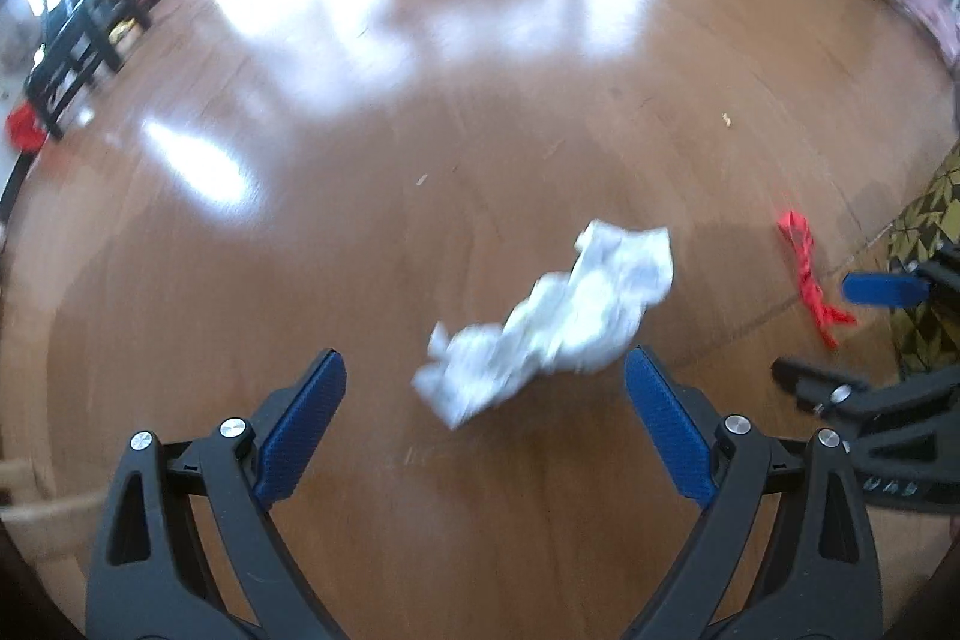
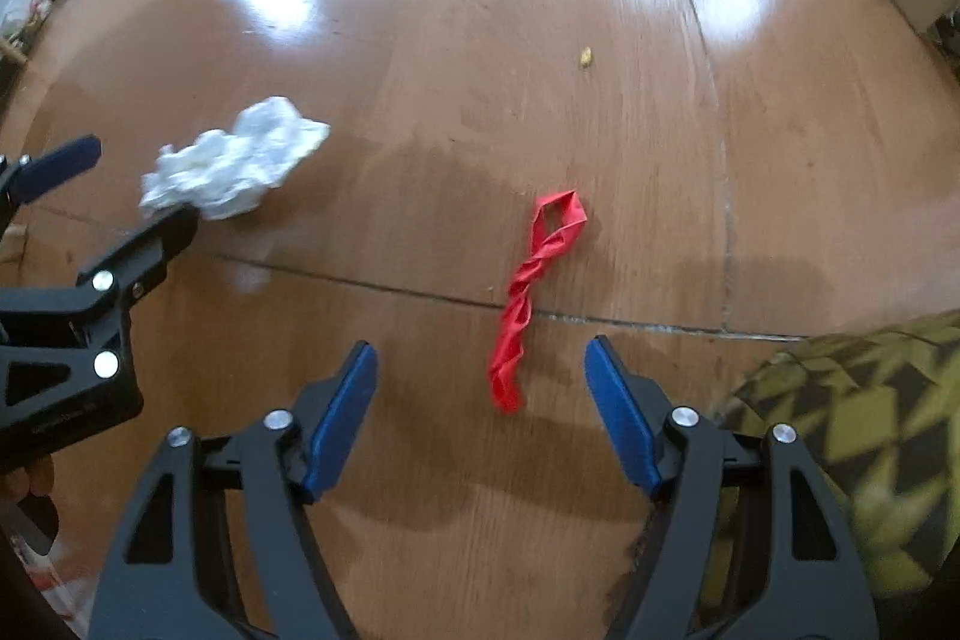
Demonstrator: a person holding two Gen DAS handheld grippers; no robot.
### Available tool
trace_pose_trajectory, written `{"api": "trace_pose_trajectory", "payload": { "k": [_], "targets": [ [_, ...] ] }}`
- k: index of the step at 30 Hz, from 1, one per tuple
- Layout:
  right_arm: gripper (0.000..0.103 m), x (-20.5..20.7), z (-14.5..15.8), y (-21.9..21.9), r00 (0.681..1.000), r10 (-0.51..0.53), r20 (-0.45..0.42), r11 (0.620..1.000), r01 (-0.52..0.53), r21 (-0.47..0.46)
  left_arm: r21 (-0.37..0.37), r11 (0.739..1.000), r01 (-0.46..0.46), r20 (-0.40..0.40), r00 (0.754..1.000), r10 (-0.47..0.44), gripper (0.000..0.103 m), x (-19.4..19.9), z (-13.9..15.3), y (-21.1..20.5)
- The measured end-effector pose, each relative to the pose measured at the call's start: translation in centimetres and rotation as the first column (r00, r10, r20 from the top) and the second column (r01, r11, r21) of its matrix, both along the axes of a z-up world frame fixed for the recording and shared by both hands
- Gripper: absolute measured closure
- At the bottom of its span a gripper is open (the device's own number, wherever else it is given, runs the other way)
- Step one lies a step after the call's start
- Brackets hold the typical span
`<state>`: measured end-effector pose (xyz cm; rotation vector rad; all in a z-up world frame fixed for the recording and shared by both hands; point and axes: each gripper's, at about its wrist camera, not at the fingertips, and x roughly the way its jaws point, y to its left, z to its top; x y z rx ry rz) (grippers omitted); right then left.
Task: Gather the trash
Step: 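Grasp the white tissue with the left tool while the right tool grasps the red ribbon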
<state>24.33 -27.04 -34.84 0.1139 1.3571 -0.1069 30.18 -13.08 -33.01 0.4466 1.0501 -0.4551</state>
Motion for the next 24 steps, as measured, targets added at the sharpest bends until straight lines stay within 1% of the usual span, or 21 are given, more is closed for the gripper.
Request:
{"api": "trace_pose_trajectory", "payload": {
  "k": [2,4,5,6,7,8,9,10,12,13,14,15,17,19,20,23,24],
  "targets": [
    [0.037,0.3,0.0,0.2,0.999,0.014,0.029,1.0,-0.014,-0.007,0.012,1.0,0.014,0.006,1.0,-0.014,0.012,0.5,-0.5,-0.8],
    [0.05,0.4,0.2,0.6,0.998,0.031,0.048,1.0,-0.03,-0.005,0.013,1.0,0.025,-0.007,1.0,-0.025,0.013,0.7,-1.2,-1.4],
    [0.075,0.4,0.4,1.0,0.997,0.046,0.057,0.999,-0.046,-0.003,0.018,0.999,0.034,-0.011,0.999,-0.033,0.017,0.6,-1.4,-1.6],
    [0.092,0.4,0.4,1.2,0.997,0.053,0.051,0.999,-0.054,0.008,0.026,0.999,0.045,-0.018,0.999,-0.045,0.033,0.3,-1.6,-1.8],
    [0.093,0.4,0.4,1.3,0.998,0.049,0.042,0.998,-0.05,0.023,0.03,0.998,0.046,-0.034,0.998,-0.045,0.05,0.2,-1.9,-2.0],
    [0.094,0.3,0.5,1.3,0.999,0.041,0.035,0.998,-0.042,0.039,0.041,0.998,0.042,-0.045,0.998,-0.04,0.051,-0.2,-1.9,-2.1],
    [0.094,0.2,0.6,1.2,0.999,0.038,0.035,0.998,-0.04,0.048,0.036,0.999,0.038,-0.037,0.999,-0.037,0.062,-0.6,-1.8,-1.9],
    [0.094,0.1,0.7,1.3,0.999,0.042,0.036,0.998,-0.043,0.051,0.019,0.999,0.027,-0.039,0.999,-0.026,0.069,-1.1,-1.3,-1.5],
    [0.094,-0.5,1.7,1.4,0.998,0.047,0.039,0.997,-0.049,0.063,-0.013,0.999,-0.03,-0.083,0.996,0.028,0.073,-1.8,-0.3,-0.3],
    [0.094,-0.9,2.3,1.5,0.998,0.046,0.036,0.997,-0.048,0.068,-0.019,0.998,-0.051,-0.088,0.995,0.05,0.075,-2.3,0.3,0.2],
    [0.094,-1.6,3.3,1.6,0.998,0.046,0.039,0.996,-0.049,0.076,-0.032,0.996,-0.086,-0.095,0.992,0.082,0.076,-3.1,1.5,1.3],
    [0.094,-2.1,4.3,1.9,0.998,0.054,0.043,0.995,-0.057,0.083,-0.044,0.993,-0.107,-0.105,0.989,0.102,0.083,-3.6,2.3,1.9],
    [0.094,-3.3,6.7,2.3,0.996,0.072,0.056,0.993,-0.077,0.094,-0.047,0.985,-0.165,-0.117,0.98,0.158,0.084,-5.6,4.9,3.8],
    [0.094,-4.9,9.6,2.9,0.993,0.091,0.073,0.989,-0.099,0.111,-0.044,0.978,-0.202,-0.127,0.973,0.195,0.084,-7.3,7.3,5.4],
    [0.094,-6.1,12.0,3.5,0.989,0.115,0.09,0.985,-0.125,0.117,-0.04,0.975,-0.217,-0.127,0.969,0.211,0.084,-8.3,8.8,6.1],
    [0.094,-9.4,17.6,4.6,0.975,0.171,0.139,0.977,-0.187,0.103,-0.015,0.963,-0.268,-0.13,0.956,0.264,0.084,-12.0,14.3,8.3],
    [0.094,-10.5,19.3,5.3,0.97,0.185,0.156,0.974,-0.202,0.099,-0.014,0.961,-0.276,-0.129,0.954,0.272,0.084,-12.8,15.7,8.6]
  ]
}}
